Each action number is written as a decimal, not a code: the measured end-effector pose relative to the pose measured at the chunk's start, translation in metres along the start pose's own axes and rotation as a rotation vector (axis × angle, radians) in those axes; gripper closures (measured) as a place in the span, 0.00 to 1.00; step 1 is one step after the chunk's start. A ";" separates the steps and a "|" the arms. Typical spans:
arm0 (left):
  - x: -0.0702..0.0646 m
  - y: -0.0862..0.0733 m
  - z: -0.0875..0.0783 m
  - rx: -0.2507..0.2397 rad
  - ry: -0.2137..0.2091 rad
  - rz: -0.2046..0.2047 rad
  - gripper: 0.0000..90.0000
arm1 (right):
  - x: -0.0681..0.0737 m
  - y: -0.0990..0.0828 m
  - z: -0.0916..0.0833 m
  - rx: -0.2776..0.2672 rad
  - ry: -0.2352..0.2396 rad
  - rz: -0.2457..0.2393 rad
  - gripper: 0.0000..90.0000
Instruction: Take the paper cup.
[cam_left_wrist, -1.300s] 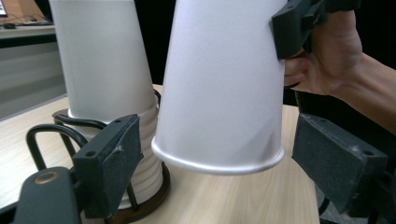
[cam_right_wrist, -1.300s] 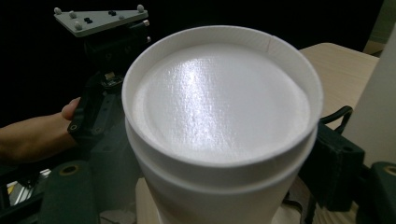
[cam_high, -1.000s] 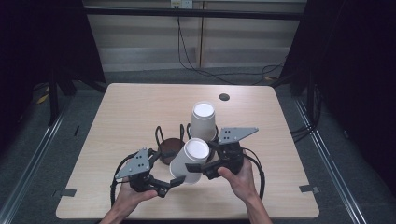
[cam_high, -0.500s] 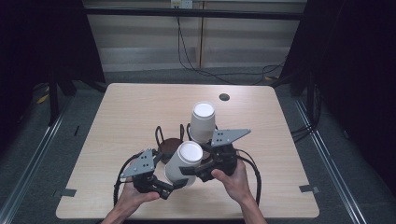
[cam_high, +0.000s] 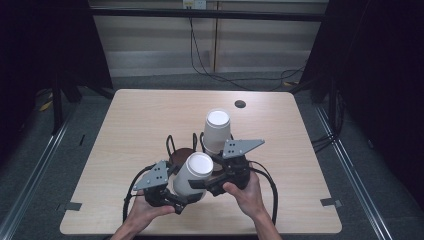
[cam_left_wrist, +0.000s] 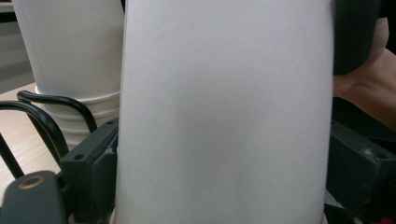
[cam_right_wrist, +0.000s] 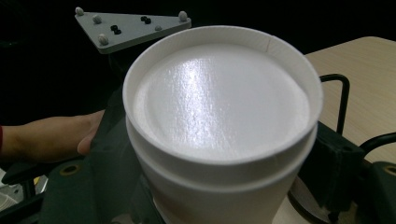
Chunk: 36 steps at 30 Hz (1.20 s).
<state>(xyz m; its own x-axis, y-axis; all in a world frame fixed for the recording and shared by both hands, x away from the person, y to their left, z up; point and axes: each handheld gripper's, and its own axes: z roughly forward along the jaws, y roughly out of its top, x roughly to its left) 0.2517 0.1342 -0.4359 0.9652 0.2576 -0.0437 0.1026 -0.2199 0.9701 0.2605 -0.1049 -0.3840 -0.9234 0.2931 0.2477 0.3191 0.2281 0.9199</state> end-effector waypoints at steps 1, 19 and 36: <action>0.001 0.001 -0.001 0.007 -0.003 -0.004 0.13 | 0.000 0.000 0.000 -0.001 0.000 0.001 0.26; 0.002 0.004 -0.009 0.065 -0.036 -0.019 0.20 | -0.001 -0.002 0.001 -0.018 -0.004 0.004 0.15; 0.007 0.004 -0.014 0.194 -0.038 -0.024 0.21 | -0.009 -0.016 -0.015 0.020 -0.006 0.017 0.15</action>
<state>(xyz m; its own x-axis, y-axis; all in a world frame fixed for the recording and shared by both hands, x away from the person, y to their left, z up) 0.2555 0.1480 -0.4292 0.9700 0.2302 -0.0783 0.1660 -0.3920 0.9049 0.2605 -0.1255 -0.3967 -0.9167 0.3022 0.2615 0.3390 0.2413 0.9093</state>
